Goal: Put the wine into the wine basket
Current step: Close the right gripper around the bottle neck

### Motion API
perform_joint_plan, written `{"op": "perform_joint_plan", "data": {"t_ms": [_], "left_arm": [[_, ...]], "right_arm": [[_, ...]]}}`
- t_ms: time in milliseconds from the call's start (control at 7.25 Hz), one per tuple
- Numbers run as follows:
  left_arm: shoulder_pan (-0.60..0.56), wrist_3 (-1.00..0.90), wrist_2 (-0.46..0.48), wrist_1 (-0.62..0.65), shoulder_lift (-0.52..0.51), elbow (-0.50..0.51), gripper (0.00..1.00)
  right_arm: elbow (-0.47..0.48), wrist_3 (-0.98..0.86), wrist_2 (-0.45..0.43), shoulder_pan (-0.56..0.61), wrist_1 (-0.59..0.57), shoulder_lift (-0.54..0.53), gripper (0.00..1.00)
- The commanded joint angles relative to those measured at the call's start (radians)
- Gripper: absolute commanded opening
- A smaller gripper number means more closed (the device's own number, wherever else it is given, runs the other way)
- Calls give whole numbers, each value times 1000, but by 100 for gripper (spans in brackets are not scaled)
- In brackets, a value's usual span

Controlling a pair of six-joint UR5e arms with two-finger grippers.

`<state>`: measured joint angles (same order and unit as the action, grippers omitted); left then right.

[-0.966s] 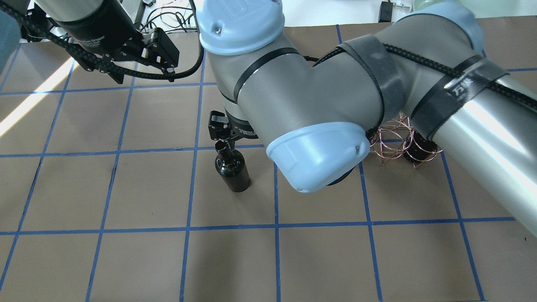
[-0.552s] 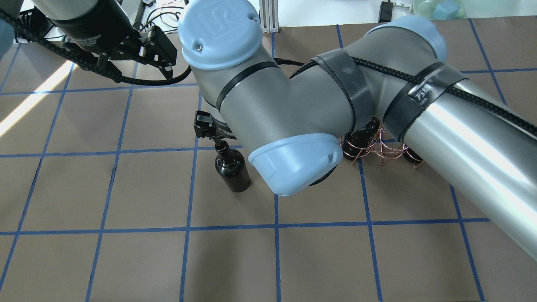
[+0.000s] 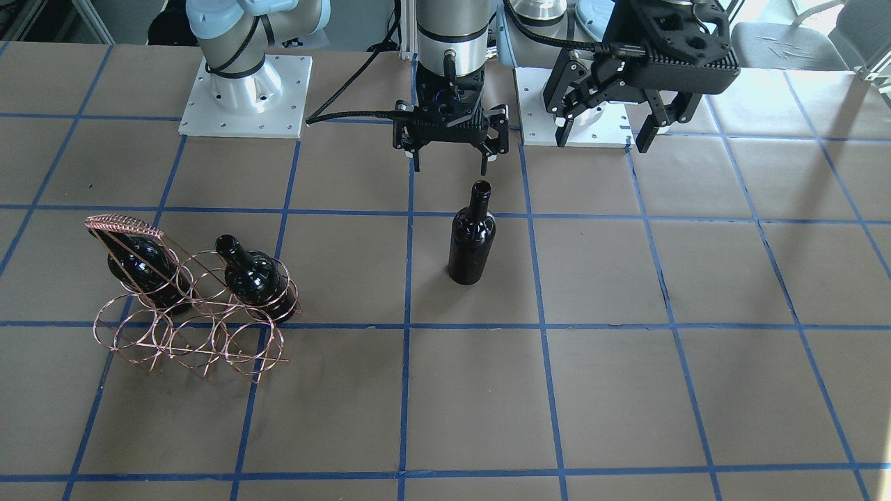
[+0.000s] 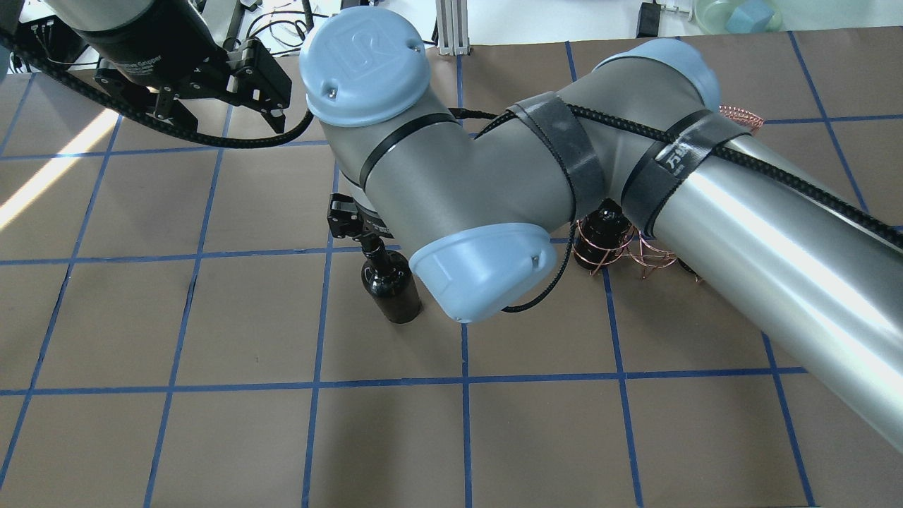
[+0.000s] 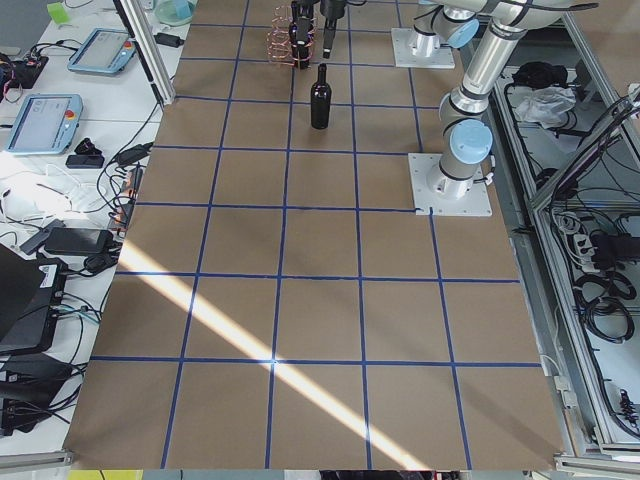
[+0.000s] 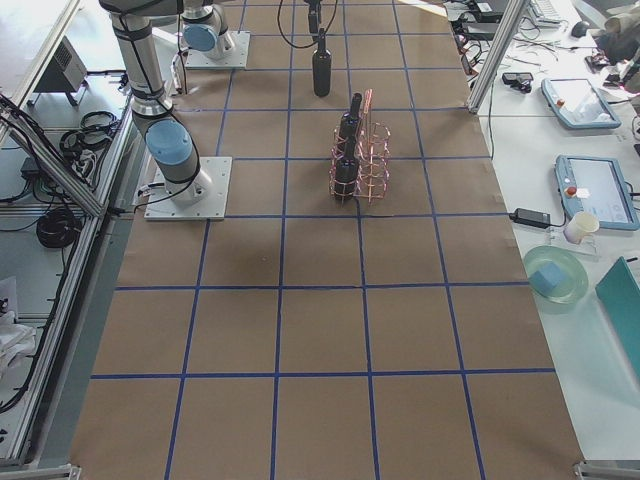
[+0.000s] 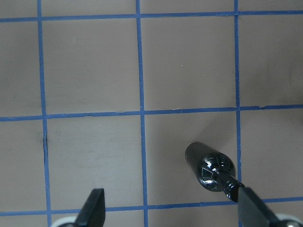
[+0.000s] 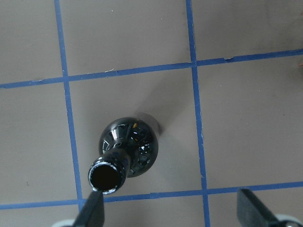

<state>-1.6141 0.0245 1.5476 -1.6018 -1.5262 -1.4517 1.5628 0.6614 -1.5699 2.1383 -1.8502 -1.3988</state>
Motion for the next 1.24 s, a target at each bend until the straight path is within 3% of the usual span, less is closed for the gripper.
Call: {"op": "perform_joint_plan", "data": {"t_ms": [0, 1103], "left_arm": [[11, 0, -1, -4, 6, 1, 100], [26, 0, 5, -1, 3, -4, 100]], "right_arm": [[2, -6, 14, 0, -43, 17, 99], [2, -6, 41, 0, -142, 89, 99]]}}
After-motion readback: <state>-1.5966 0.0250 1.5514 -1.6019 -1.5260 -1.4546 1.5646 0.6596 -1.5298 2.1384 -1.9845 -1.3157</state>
